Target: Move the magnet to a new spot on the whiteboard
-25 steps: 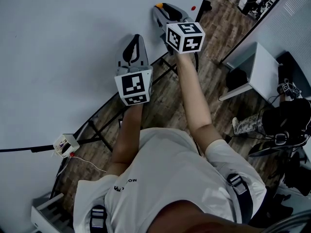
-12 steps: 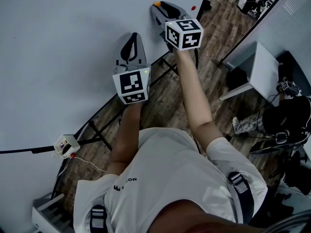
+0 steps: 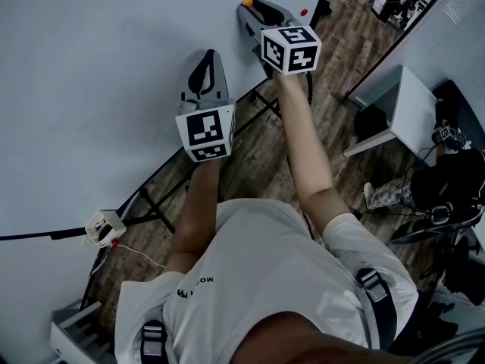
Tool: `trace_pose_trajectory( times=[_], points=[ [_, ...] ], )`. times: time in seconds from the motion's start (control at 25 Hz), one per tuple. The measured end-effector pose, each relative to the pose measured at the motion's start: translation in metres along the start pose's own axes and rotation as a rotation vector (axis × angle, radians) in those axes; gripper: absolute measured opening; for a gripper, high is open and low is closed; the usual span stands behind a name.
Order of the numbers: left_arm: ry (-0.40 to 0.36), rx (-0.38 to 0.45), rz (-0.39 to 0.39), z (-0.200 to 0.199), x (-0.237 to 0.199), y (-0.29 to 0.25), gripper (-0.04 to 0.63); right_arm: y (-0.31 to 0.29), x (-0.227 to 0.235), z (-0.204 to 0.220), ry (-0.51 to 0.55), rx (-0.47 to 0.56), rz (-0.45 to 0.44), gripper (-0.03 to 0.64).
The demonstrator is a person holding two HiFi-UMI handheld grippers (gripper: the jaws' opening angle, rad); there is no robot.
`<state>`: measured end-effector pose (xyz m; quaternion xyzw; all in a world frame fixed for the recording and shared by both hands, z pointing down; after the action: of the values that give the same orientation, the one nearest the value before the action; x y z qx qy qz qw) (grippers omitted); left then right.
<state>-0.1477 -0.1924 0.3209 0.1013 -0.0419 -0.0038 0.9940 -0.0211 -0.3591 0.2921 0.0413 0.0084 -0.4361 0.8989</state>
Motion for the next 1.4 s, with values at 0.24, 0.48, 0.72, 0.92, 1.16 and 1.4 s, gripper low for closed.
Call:
trace_pose_trajectory(
  times=[0.24, 0.48, 0.72, 0.92, 1.16, 1.4],
  points=[
    [0.004, -0.001, -0.009, 0.001, -0.003, 0.001, 0.003, -0.003, 0.001, 0.003, -0.004, -0.002, -0.006, 0.130],
    [-0.003, -0.003, -0.005, 0.002, -0.003, 0.002, 0.003, -0.004, 0.001, 0.004, -0.009, 0.000, -0.020, 0.130],
    [0.009, 0.011, -0.005, -0.001, -0.003, 0.005, 0.003, -0.003, 0.001, 0.007, -0.046, 0.014, -0.027, 0.132],
    [0.026, 0.008, 0.004, -0.003, 0.000, 0.006, 0.003, 0.000, 0.001, 0.005, -0.041, 0.019, -0.035, 0.166],
    [0.040, 0.019, 0.018, -0.008, 0.002, 0.006, 0.003, 0.005, -0.002, -0.003, -0.049, 0.049, -0.044, 0.167],
    [0.046, 0.019, 0.025, -0.008, 0.003, 0.007, 0.003, 0.012, -0.004, -0.006, -0.046, 0.049, -0.029, 0.167]
  ],
)
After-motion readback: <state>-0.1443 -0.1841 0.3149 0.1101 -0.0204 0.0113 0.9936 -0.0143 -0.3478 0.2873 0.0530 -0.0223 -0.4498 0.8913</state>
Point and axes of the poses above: the fingertips, and each gripper's own axes: y backward along the fingers, x to its right, z out of its underside, the point moved 9 cm from there along y, backward along the fingers, and after that the axes turned 4 degrees about -z, right-handed, at the moved point
